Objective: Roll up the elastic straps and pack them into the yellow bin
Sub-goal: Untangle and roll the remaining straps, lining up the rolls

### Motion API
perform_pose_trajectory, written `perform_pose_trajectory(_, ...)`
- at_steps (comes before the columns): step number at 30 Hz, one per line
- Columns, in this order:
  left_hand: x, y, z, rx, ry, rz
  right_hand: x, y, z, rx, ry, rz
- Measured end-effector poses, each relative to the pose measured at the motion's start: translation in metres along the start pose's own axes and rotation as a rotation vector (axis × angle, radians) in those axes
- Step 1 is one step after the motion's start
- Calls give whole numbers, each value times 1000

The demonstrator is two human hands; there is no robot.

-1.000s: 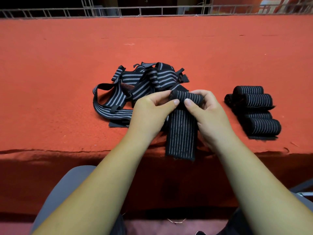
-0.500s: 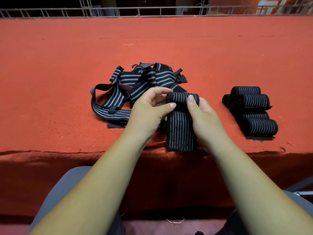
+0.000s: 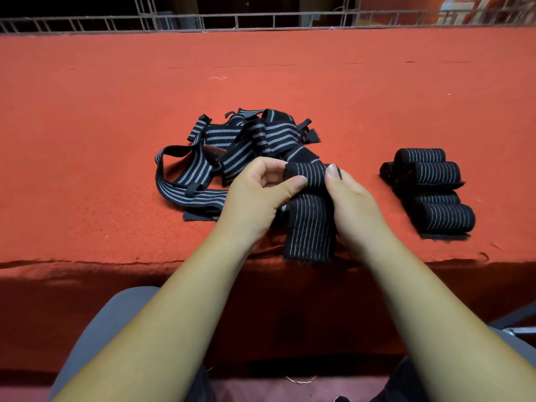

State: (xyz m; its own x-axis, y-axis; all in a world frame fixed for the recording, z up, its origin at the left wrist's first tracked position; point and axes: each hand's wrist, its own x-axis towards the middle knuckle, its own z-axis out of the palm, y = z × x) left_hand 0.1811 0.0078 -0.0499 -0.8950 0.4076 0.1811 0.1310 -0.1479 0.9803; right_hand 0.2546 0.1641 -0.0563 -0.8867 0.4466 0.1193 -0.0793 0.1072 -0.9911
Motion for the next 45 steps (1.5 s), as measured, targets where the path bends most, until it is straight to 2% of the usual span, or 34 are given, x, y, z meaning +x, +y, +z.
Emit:
perform_pose_trajectory(7,-3,10,2,96,119,62,-4,-3,2,10,1,-6)
perform_pose_trajectory(14,-6,9,-2,256,83,55,-6,0,-5,-72,-2,-19)
perform_pose_trajectory(19,-2,5,-6,160,64,45,-8,-1,-4,-37,-38,-18)
perform_pose_trajectory(22,0,6,-7,53,-14,45,-4,-2,-1,11,-28,-14)
perform_pose_trajectory(27,0,7,-8,130,-76,112,3,0,0,-21,17,43)
perform_pose_trajectory(29,1,8,-7,138,-78,83,5,1,0,-9,45,31)
perform_pose_trajectory(33,0,9,-2,39,-75,-93,5,-1,1,21,75,-27)
perform_pose_trajectory(38,0,6,-1,-7,-49,-88,2,-3,4,36,28,-11)
perform_pose_trajectory(45,-2,8,1,-80,-139,-172,3,-4,1,97,69,4)
